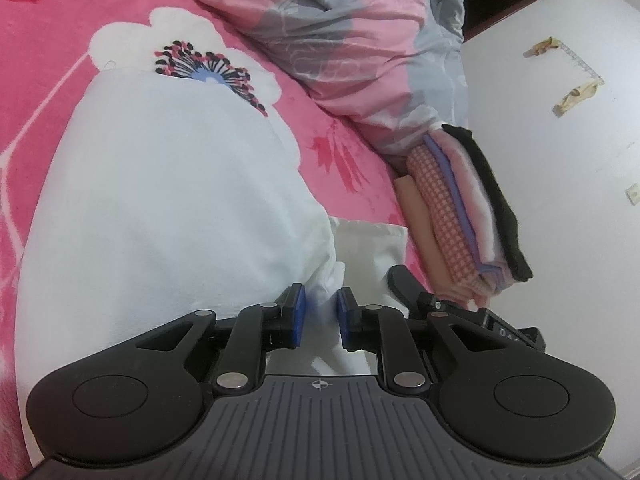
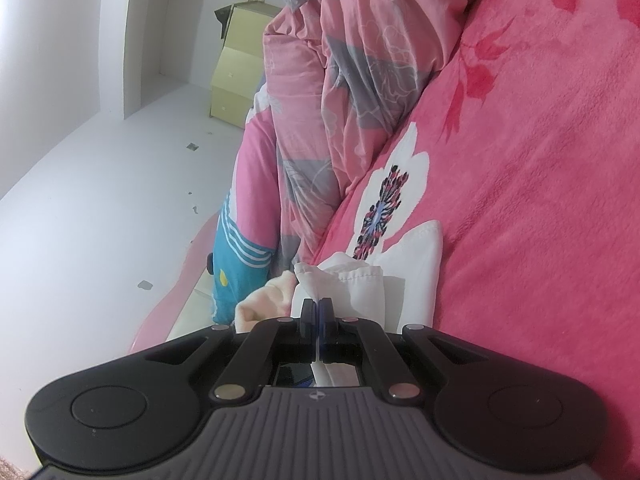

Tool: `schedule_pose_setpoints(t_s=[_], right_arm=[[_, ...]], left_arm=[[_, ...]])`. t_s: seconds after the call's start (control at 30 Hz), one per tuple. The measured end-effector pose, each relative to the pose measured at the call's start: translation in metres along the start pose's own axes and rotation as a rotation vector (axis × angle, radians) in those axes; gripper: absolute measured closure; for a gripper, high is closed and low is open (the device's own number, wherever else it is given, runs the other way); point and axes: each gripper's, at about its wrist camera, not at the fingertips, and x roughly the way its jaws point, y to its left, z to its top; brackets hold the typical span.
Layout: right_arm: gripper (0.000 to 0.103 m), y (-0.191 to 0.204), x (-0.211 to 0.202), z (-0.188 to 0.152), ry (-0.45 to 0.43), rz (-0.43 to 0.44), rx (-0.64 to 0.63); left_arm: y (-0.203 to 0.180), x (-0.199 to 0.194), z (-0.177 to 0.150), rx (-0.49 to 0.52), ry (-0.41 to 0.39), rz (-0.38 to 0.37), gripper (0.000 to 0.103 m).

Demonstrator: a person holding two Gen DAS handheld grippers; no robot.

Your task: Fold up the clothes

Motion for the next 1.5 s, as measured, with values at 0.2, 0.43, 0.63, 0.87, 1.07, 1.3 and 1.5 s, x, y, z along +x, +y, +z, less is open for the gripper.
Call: schedule_pose_setpoints(t_s=[0.2,0.43,0.63,0.87,1.07,1.3,1.5], right_arm=[[0.102,0.001,-0.001,0.0,0.004,0.014,-0.001],[0.102,0.009,0.0,0.0,0.012,0.054,-0.012],[0.102,0.036,0.024,0.003,0.162,-0.017,-0.157],[0.102,0.07,0.057,0.006,0.374,-0.13,-0.36],[0.102,0.087,0.085,-0.008,0.566,-0.221,-0.538],[0.099,0.099,0.065,0.006,0.539,-0.196,-0.582],[0.095,0.051,-0.001,0.058,0.215,-0.228,-0.24]], left_arm=[[-0.009,-0.005,-0.006,0.066,-0.054,0.057,0.101],[-0.01,-0.034,-0.011,0.062,-0.155,-0.078,0.102],[0.0,-0.047,-0.011,-0.02,-0.229,-0.163,0.102],[0.005,-0.054,-0.011,-0.043,-0.251,-0.228,0.102],[0.003,-0.056,-0.011,-0.03,-0.252,-0.248,0.102],[0.006,-0.048,-0.012,-0.024,-0.227,-0.227,0.102],[0.007,-0.048,-0.011,-0.018,-0.229,-0.228,0.102]])
